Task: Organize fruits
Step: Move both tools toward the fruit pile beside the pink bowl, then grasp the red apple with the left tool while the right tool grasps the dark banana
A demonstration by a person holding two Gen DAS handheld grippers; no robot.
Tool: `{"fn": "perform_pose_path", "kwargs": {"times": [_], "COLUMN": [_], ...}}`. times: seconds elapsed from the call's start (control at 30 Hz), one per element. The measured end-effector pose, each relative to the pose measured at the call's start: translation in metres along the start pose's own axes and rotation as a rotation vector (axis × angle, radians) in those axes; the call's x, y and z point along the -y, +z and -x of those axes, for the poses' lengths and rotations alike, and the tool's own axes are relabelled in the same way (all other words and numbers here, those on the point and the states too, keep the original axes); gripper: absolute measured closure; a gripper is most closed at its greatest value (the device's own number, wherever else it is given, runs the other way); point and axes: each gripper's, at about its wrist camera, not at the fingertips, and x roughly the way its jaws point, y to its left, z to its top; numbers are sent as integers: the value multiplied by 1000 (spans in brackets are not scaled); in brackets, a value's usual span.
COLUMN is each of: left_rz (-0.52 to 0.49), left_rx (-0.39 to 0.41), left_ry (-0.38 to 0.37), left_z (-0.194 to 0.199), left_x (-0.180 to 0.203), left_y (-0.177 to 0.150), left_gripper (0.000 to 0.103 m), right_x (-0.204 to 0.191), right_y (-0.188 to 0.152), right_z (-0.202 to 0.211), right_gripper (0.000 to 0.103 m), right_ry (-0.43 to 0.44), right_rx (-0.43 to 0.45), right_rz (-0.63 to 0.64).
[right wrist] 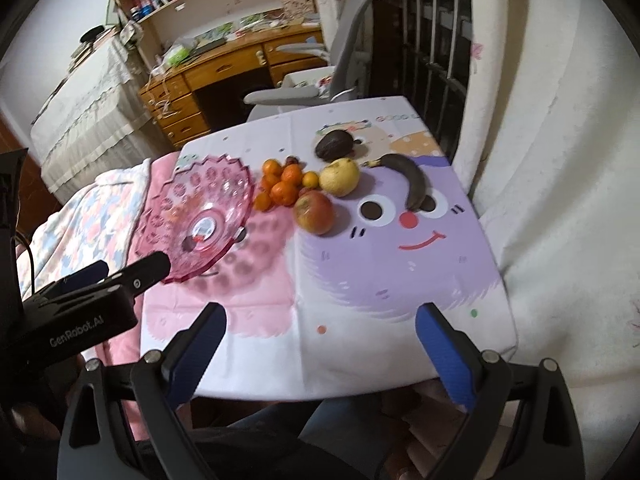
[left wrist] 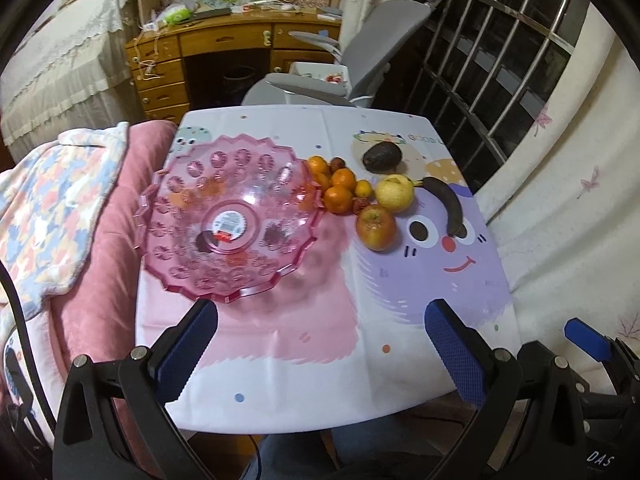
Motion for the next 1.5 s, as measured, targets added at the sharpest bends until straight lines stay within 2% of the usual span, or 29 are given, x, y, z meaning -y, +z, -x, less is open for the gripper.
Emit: {"fn": "perform_pose_path", "kwargs": {"times": [0.17, 0.43, 0.63, 0.87, 1.1, 1.23, 1.3, 1.5], "left_rz": [5, 43, 71, 106, 203, 245, 270, 327], "left_rx": [2, -31, -91, -166, -259, -251, -255, -280], "left_ry": [-39, -40, -9, 29, 39, 51, 62, 67], "left_z": [-9, -35, -72, -130, -192, -221, -234, -264], "left_x": [10, 36, 66, 92, 93, 87, 81, 70], "left_y": [12, 40, 57, 67, 70, 72, 75, 84], "left_gripper": [0, 0, 0, 0, 0, 1, 1, 3], "right_x": [9, 43, 75, 118, 149, 155, 156, 162], "right_y": [14, 53, 83, 118, 134, 137, 136, 135], "right_z": [-8, -32, -58, -114, -175, -207, -223, -273], "right_gripper": [9, 9, 9, 9, 9, 9, 12, 30], "right_ry": [-5, 2, 24, 47, 64, 65, 43, 50], "right_rx": [11, 10, -5, -5, 6, 12, 13, -49], "right_rz": [7, 32, 37, 50, 72, 107, 133, 152]}}
